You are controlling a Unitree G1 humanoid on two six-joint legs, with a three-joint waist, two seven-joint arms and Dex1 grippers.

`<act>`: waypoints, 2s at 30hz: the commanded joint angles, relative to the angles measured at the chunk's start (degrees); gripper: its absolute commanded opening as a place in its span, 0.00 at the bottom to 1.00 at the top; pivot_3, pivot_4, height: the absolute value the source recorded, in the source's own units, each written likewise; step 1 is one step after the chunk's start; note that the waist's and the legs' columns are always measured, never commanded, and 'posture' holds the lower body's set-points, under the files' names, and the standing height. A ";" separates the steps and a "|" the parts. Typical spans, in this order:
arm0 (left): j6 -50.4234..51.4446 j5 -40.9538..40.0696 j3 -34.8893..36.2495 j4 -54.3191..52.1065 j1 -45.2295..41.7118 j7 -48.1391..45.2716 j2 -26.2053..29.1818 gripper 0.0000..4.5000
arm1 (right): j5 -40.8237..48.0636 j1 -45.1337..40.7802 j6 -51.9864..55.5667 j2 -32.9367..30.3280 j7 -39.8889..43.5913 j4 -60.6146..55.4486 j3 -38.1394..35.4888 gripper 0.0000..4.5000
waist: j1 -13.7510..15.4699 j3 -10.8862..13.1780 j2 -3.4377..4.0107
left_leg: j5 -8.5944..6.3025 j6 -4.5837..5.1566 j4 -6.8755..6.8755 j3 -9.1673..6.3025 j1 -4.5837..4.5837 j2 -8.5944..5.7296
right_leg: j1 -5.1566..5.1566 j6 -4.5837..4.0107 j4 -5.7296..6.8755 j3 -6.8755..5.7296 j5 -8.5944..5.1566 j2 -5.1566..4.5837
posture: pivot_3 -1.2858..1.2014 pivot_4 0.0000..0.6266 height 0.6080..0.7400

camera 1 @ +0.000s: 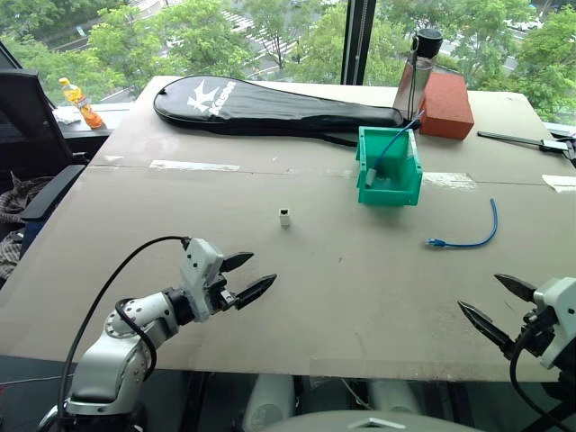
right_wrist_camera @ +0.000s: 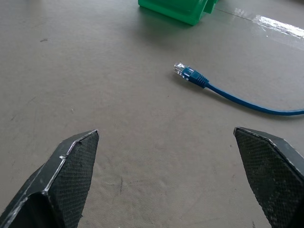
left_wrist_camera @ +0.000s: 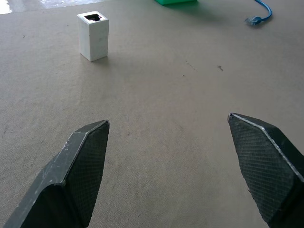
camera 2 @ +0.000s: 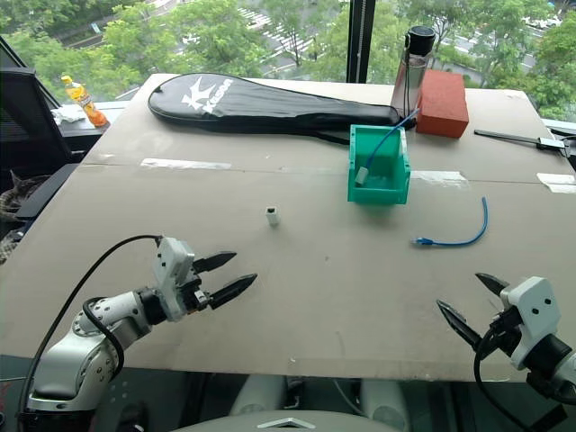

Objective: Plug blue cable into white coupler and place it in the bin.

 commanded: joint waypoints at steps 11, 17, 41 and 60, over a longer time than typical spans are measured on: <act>6.41 -10.43 2.38 -5.46 -10.28 1.00 -0.39 0.91 | 8.29 -13.33 18.10 -8.98 -3.66 -4.51 1.62 1.00 | -0.28 0.01 -0.01 | 0.00 0.01 0.01 0.04 0.00 -0.02 | 0.00 -0.10 0.01 -0.02 0.07 0.07 | 0.52 0.24 1.00; 2.23 -10.31 -2.48 -11.82 -9.09 -10.71 5.43 0.91 | 1.37 -38.48 26.45 -27.48 5.76 9.83 20.55 1.00 | -0.87 0.14 0.12 | 0.01 0.03 0.03 0.25 0.10 -0.07 | -0.02 -0.12 0.01 0.05 0.09 0.06 | 0.52 0.24 1.00; -3.10 -6.98 -1.52 -14.98 -2.75 -8.21 6.12 0.92 | -24.35 -70.48 6.64 -21.03 29.26 50.47 44.95 0.68 | -0.14 0.18 0.12 | -0.07 0.15 0.05 0.23 -0.11 -0.17 | -0.17 -0.06 0.00 0.13 0.06 0.11 | 0.52 0.24 1.00; -6.54 -5.19 -1.19 -11.85 -0.06 -9.52 6.26 0.92 | -24.15 -69.50 26.55 -12.58 28.50 19.50 51.36 0.01 | -0.57 0.17 0.14 | -0.04 0.06 0.03 0.13 -0.07 0.00 | -0.15 -0.07 0.06 0.00 0.07 0.17 | 0.52 0.24 1.00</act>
